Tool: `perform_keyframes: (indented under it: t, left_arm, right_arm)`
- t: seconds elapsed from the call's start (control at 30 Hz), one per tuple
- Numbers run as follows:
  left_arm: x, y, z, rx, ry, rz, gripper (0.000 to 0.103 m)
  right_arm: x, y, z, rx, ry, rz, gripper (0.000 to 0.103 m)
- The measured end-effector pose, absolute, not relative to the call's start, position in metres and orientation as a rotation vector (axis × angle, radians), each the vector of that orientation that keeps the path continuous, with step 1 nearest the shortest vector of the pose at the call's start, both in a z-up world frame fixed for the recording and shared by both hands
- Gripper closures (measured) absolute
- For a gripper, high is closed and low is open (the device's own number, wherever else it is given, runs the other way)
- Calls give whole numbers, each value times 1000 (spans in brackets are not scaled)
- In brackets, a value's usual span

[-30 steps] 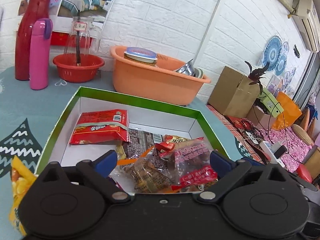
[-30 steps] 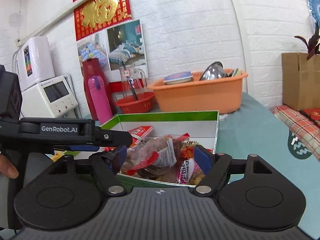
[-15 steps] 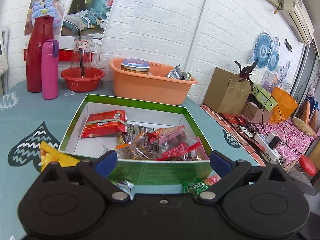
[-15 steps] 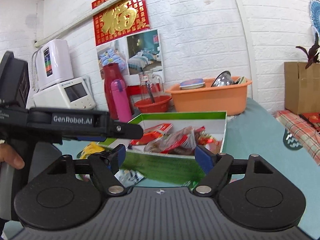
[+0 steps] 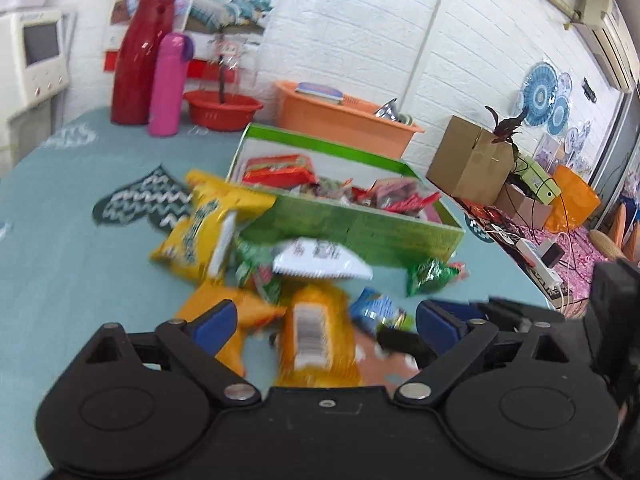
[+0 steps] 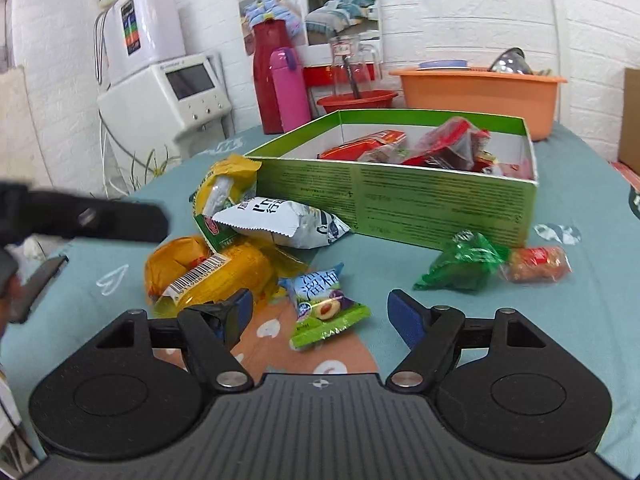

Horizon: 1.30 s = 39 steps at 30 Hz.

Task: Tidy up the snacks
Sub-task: 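Grasp the yellow barcode-printed snack packet with the left gripper, then carry the yellow packet into the box and open the left gripper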

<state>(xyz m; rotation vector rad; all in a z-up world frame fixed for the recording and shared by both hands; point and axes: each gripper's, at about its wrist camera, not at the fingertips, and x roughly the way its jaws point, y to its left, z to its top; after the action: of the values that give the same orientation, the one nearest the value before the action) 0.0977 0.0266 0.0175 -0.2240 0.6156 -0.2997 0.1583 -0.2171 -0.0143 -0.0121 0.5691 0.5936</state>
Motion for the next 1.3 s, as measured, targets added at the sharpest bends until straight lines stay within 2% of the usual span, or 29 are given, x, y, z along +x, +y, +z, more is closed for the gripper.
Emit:
perform_keyframes:
  t: [0.07,0.1,0.13,0.27,0.33,0.37,0.4,0.43,0.57,0.6,0.63,0.7,0.73,0.77,0.9,0.93,1.0,1.07,1.17,1.27,1.3]
  left_arm:
    - [91,36,9,-272,641,-297,0]
    - [89,39,7,-292,654,-300,0]
    - [87,42,4,-307,665,-309,0]
    - [84,42,2,-325,666,-336,0]
    - [90,39,1,-324,668,-349,0]
    - [93,37,0,-327,670,-356,0]
    - [97,36,-1,-328,670,-363,0]
    - [100,35,-1,-330,668,-366,0]
    - [120,37,-9,-364,698,-364,0]
    - [126,38,-11,-384,713,-373,1]
    - [131,39,-15,-409,734,-383,5]
    - [137,43,-21,-451,759,-388,20]
    - [138,44,-23,-463,770,-388,36]
    - [138,45,-25,-473,781,-396,44]
    - [124,44,-27,-495,806,-470,45]
    - [122,42,-25,-489,801,-473,45]
    - [122,41,-20,-490,779,-461,25]
    - [126,39,-17,-482,764,-467,13]
    - [132,32,-20,-453,784,-466,12]
    - [132,30,-29,-442,785,-455,23]
    - [131,30,-29,-440,784,-450,25]
  right_arm:
    - [163,-210,-18,-46,589,590,0]
    - [163,-208,-20,-64,606,583,23]
    - [160,-207,-21,-72,619,577,27]
    - [139,-214,-22,-38,636,601,26]
    - [126,-218,-21,-23,637,609,21]
    - [121,-220,-19,-13,626,585,17]
    - [115,-222,-17,-1,608,558,9]
    - [109,-225,-14,15,591,548,7]
    - [97,-225,-2,108,561,658,9]
    - [97,-218,0,108,560,703,13]
    - [97,-212,0,103,559,733,15]
    - [101,-197,-2,90,574,751,17]
    - [104,-192,-4,88,576,764,17]
    - [107,-188,-7,89,582,771,18]
    - [116,-192,-18,115,640,727,18]
    - [116,-195,-19,131,647,729,13]
    - [117,-198,-17,150,647,733,13]
    - [117,-196,-15,137,632,730,13]
    - [120,-190,-17,134,644,738,12]
    - [127,-189,-26,170,670,738,11]
    - [127,-190,-27,181,663,741,14]
